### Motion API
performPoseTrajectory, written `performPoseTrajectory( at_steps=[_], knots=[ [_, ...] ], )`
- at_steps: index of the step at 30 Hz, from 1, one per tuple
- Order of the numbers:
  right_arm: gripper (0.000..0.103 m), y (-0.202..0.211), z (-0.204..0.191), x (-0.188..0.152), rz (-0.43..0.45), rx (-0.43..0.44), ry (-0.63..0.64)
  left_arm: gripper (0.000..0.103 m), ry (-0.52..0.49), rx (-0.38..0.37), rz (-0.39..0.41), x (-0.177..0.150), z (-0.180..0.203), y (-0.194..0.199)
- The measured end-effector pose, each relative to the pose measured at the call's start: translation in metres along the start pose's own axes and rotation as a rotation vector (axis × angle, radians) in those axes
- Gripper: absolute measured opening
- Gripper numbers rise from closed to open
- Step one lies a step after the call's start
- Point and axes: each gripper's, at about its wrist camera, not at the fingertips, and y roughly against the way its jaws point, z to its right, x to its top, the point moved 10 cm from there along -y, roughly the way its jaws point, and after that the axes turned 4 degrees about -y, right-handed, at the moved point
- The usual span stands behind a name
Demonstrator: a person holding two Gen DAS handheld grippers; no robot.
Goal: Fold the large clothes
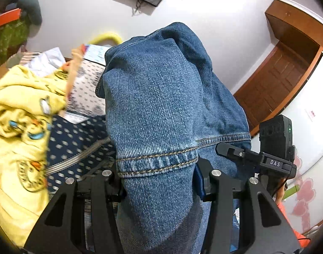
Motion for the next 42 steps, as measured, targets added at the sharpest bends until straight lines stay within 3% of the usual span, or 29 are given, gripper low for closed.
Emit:
performPoseTrajectory(
  at_steps=[6, 16, 18, 22, 25, 30, 33, 37, 42],
  knots=[
    [0.034, -0.068, 0.001, -0.01, -0.061, 0.002, -0.03, 0.048, 0.062, 0.041, -0.047, -0.007, -0.079, -0.009],
    [0.034, -0.179, 0.076, -0.052, -0.241, -0.087, -0.107, 0.05, 0.195, 0.118, -0.248, -0.078, -0.182, -0.083],
    [0.035, -0.188, 0.089, -0.061, -0.257, -0.106, -0.107, 0.053, 0.205, 0.119, -0.246, -0.089, -0.191, -0.092],
    [0.039, -0.181, 0.097, -0.064, -0.255, -0.075, -0.135, 0.069, 0.136, 0.172, -0.224, -0.094, -0.187, -0.089],
    [0.047, -0.169, 0.102, -0.069, -0.251, -0.14, -0.091, 0.077, 0.118, 0.235, -0.227, -0.104, -0.184, -0.081],
    [0.062, -0.143, 0.105, -0.074, -0.234, -0.219, -0.066, 0.081, 0.187, 0.255, -0.218, -0.116, -0.183, -0.058],
    [0.062, -0.125, 0.105, -0.085, -0.243, -0.256, -0.037, 0.081, 0.199, 0.271, -0.227, -0.126, -0.177, -0.042],
    [0.062, -0.1, 0.091, -0.09, -0.216, -0.326, 0.065, 0.081, 0.13, 0.373, -0.263, -0.133, -0.164, -0.025],
    [0.062, -0.061, 0.05, -0.083, -0.131, -0.299, 0.142, 0.08, 0.059, 0.404, -0.201, -0.126, -0.119, 0.026]
  ],
)
